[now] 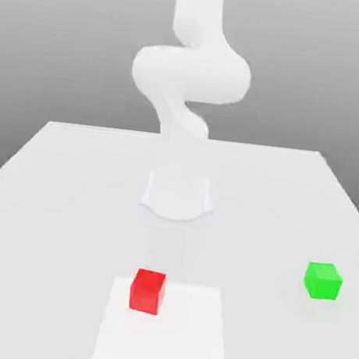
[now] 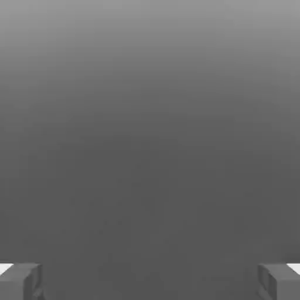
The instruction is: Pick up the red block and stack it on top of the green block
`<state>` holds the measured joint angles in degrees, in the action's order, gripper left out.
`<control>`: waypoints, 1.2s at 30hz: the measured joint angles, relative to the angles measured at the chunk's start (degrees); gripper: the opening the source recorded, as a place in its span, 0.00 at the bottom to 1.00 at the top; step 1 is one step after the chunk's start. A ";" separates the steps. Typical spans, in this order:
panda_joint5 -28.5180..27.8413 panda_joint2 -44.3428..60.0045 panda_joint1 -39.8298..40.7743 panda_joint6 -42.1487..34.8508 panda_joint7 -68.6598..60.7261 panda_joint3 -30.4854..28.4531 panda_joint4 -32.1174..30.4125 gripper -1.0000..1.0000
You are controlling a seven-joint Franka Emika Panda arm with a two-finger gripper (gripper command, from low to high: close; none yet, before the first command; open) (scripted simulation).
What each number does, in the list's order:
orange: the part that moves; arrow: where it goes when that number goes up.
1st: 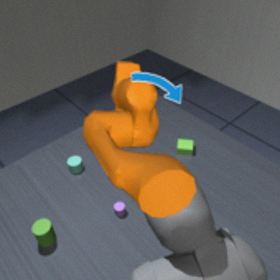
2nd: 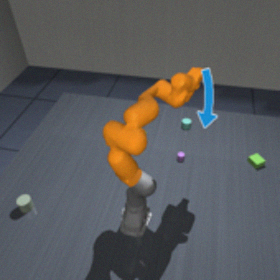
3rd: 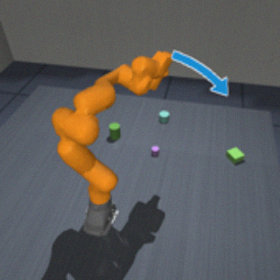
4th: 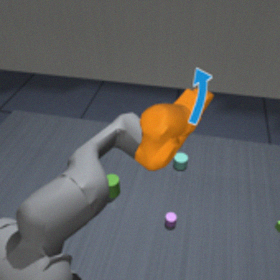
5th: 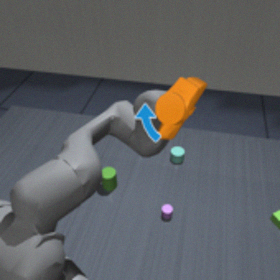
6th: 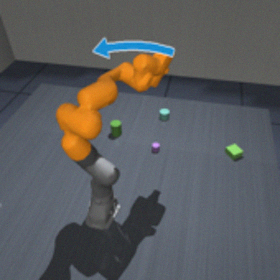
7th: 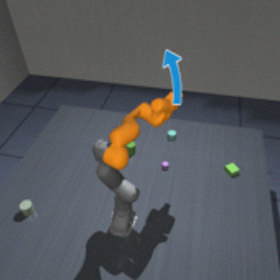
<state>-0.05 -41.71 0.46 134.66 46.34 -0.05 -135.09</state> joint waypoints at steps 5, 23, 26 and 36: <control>-0.15 10.00 1.02 6.81 1.21 -0.19 -7.61 0.50; 0.85 49.23 3.46 35.03 3.61 -1.00 -27.04 0.50; 1.17 53.15 3.75 38.39 3.38 -0.63 -26.51 0.00; 0.36 46.60 3.73 32.78 4.00 -0.84 -27.45 0.00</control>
<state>0.30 4.89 4.19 167.44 50.33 -0.89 -162.54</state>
